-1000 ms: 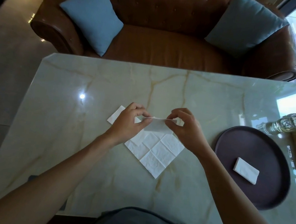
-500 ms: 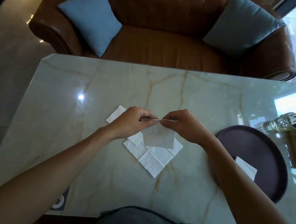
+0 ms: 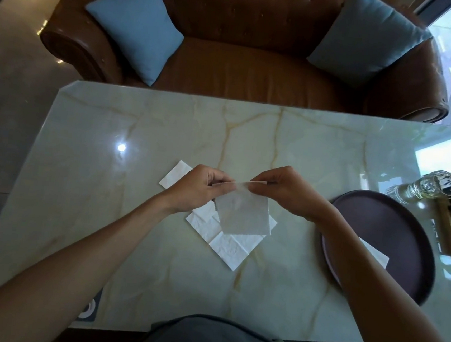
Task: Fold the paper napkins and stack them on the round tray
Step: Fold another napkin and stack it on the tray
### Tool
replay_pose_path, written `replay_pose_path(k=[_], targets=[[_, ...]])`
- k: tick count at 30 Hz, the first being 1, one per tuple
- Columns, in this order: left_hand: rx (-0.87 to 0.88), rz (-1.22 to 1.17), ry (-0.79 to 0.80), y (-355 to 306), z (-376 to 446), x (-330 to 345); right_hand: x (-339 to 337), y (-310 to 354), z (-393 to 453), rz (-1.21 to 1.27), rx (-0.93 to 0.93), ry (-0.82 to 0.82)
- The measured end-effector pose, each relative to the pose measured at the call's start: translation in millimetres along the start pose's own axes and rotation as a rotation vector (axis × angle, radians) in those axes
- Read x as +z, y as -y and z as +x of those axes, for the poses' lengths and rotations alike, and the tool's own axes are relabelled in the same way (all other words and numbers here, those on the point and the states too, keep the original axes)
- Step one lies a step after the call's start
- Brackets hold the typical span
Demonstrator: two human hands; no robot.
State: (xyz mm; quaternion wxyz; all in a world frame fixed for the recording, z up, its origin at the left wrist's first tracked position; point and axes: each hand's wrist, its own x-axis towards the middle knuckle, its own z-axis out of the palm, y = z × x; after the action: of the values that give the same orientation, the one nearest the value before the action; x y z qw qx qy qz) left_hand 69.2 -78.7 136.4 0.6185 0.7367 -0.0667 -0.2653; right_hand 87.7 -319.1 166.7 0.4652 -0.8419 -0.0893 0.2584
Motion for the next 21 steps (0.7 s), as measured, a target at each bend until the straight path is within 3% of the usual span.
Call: replay_pose_path(k=[7,13,21], targets=[[-0.033,-0.125,0.029,5,2,5,-5,-10,0,0.148,0.023,-0.032],[-0.031,-0.178,-0.061,13,7,12,0,-13,1,0.277,0.021,-0.058],[-0.074,-0.346,-0.081,19,7,16,-1,-17,0,0.228,0.020,-0.065]])
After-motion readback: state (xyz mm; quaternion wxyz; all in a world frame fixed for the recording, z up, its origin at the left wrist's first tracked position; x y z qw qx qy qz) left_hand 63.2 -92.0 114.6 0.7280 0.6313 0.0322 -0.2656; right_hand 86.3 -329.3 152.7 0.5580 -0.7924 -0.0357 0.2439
